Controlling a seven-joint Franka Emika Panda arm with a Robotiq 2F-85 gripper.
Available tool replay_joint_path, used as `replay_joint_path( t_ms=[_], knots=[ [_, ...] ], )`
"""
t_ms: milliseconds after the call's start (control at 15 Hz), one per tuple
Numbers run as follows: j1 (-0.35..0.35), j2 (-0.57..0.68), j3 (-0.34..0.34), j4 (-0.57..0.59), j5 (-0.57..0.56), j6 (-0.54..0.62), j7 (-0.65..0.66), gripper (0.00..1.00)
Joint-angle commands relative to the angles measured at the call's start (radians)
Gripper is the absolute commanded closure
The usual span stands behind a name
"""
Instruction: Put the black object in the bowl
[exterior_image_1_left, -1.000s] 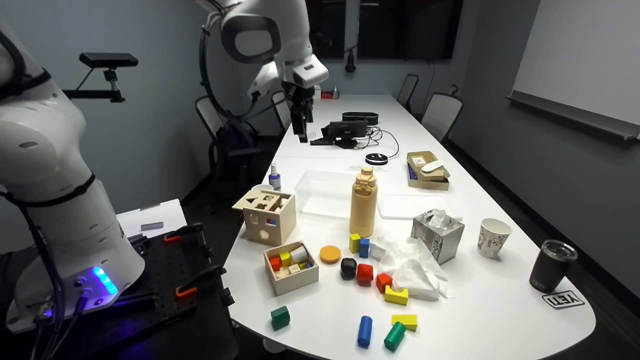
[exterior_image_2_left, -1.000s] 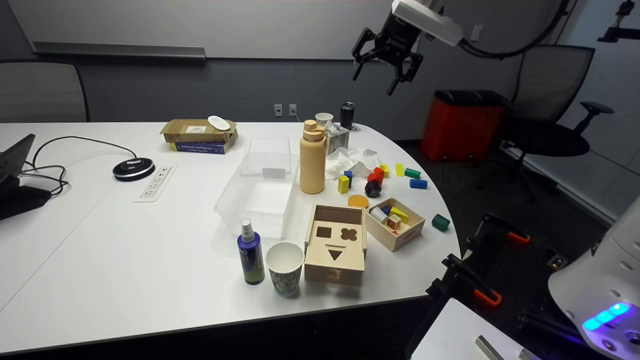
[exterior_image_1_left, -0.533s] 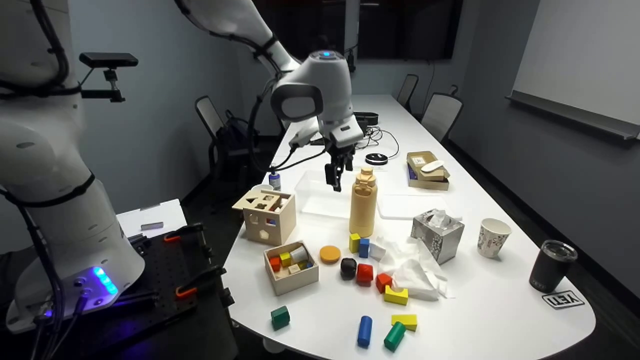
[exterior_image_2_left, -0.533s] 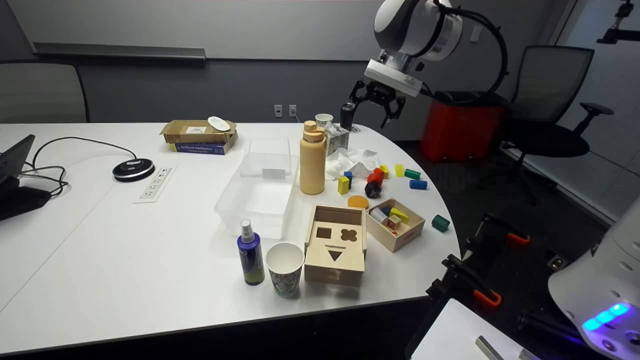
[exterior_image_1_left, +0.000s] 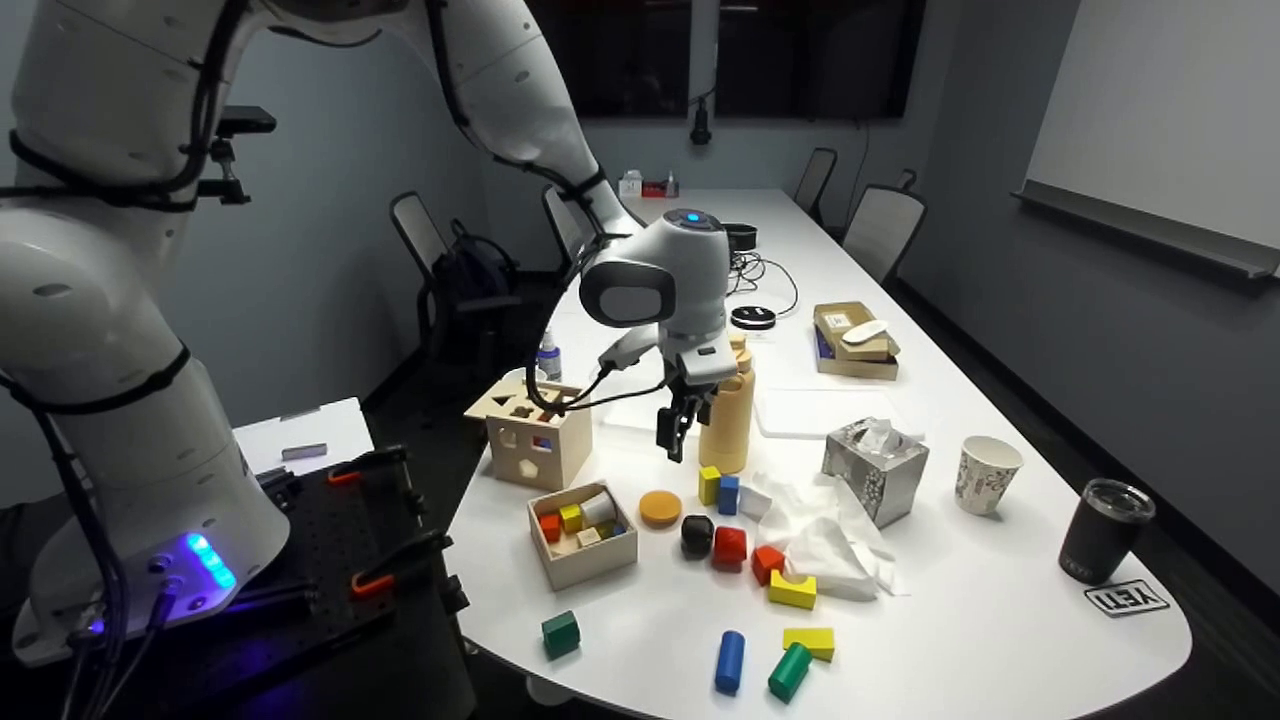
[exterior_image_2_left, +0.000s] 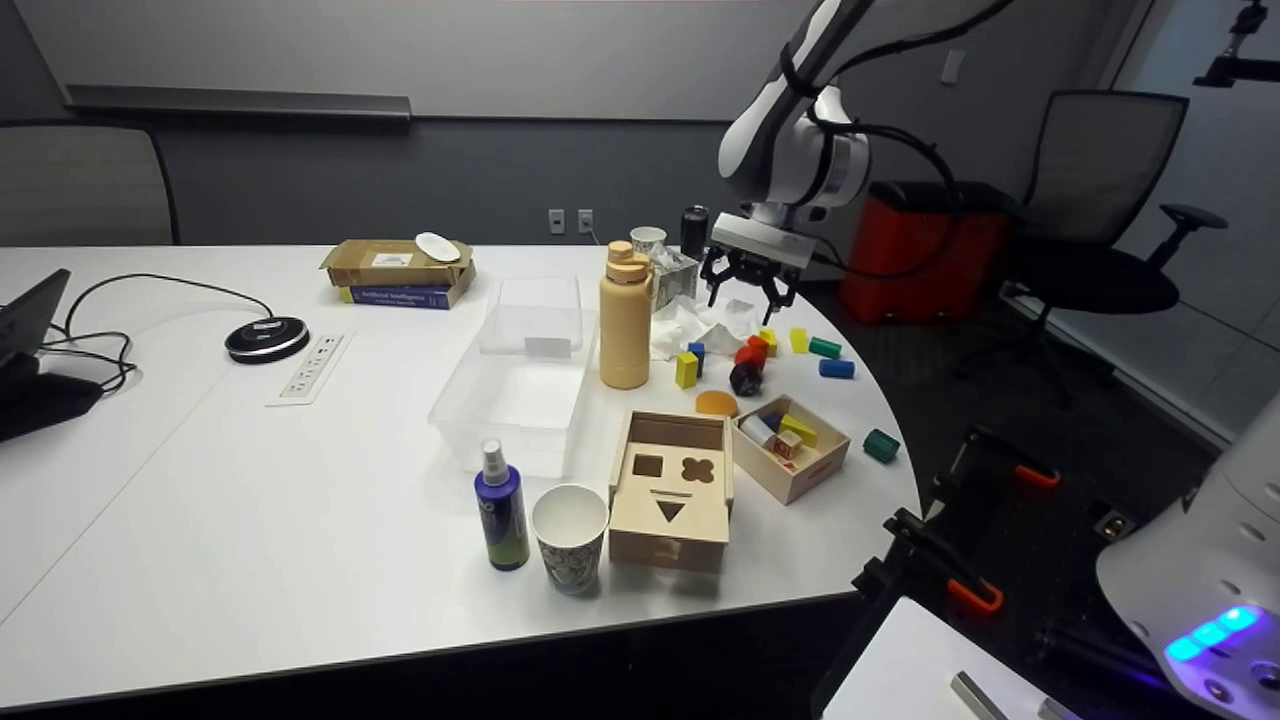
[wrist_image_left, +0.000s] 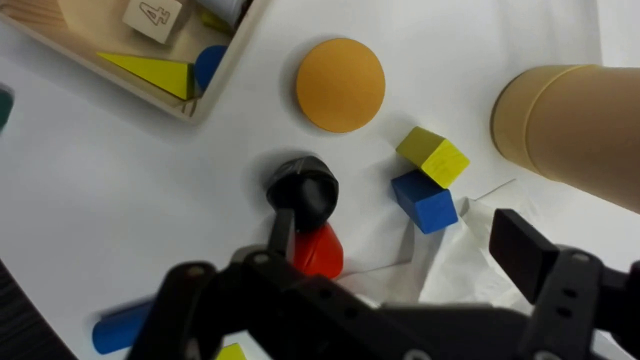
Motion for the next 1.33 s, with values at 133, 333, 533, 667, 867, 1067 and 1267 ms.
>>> replay_joint_path(
  t_ms=[133, 333, 533, 667, 867, 1067, 1267],
  knots=[
    [-0.003, 0.169, -0.027, 0.128, -0.010, -0.002, 0.021, 0.00],
    [0.001, 0.248, -0.047, 0.190, -0.017, -0.008, 0.029, 0.00],
    [0.005, 0.317, -0.064, 0.243, -0.016, 0.007, 0.038, 0.00],
    [0.010, 0.357, -0.076, 0.276, -0.017, 0.005, 0.046, 0.00],
    [0.015, 0.399, -0.079, 0.305, -0.014, -0.006, 0.067, 0.00],
    [0.020, 0.427, -0.076, 0.312, -0.009, -0.003, 0.093, 0.00],
    [0.015, 0.442, -0.068, 0.308, -0.001, 0.013, 0.115, 0.25]
  ],
)
